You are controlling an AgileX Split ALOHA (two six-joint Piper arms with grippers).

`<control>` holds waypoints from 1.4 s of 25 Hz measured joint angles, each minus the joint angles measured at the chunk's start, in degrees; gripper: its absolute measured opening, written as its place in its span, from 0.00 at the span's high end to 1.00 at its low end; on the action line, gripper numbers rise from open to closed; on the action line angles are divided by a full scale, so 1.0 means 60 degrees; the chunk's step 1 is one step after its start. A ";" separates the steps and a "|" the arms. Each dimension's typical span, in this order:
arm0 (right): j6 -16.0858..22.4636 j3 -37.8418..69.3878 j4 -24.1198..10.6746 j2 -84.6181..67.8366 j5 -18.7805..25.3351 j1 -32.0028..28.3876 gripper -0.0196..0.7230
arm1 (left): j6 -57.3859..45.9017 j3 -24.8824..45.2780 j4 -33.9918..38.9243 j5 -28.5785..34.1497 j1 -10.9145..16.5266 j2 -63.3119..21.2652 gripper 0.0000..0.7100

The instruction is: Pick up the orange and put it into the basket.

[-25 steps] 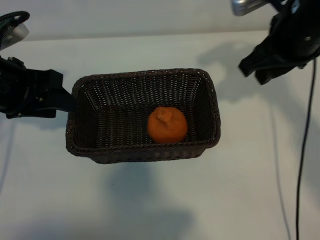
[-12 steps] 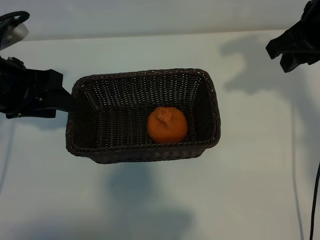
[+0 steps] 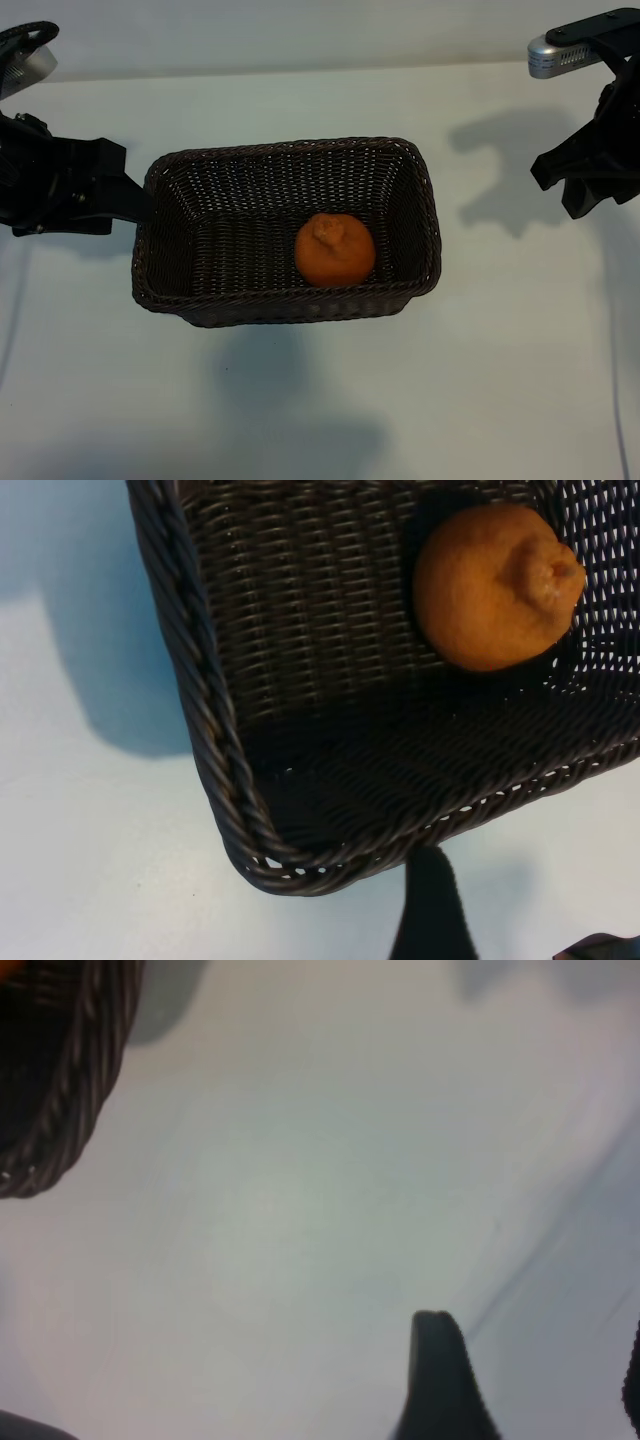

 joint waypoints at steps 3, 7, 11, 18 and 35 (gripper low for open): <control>0.0000 0.0000 0.0012 -0.0200 0.0000 0.0000 0.39 | 0.0000 0.0000 0.0000 -0.0003 0.0000 0.0000 0.26; 0.0029 0.0000 0.0032 -0.0592 0.0000 0.0000 0.39 | 0.0000 0.0000 0.0000 -0.0003 0.0000 0.0000 0.26; 0.0036 0.0000 0.0081 -0.0861 0.0000 0.0000 0.39 | 0.0000 0.0000 0.0000 -0.0003 0.0000 0.0000 0.26; 0.0103 -0.0032 0.0200 -0.1169 0.0099 0.0000 0.39 | 0.0000 0.0000 0.0000 -0.0010 0.0000 0.0000 0.26; 0.0181 -0.0485 0.0270 -0.1299 0.0121 0.0000 0.39 | 0.0000 0.0000 0.0000 0.0418 0.0000 0.0000 0.26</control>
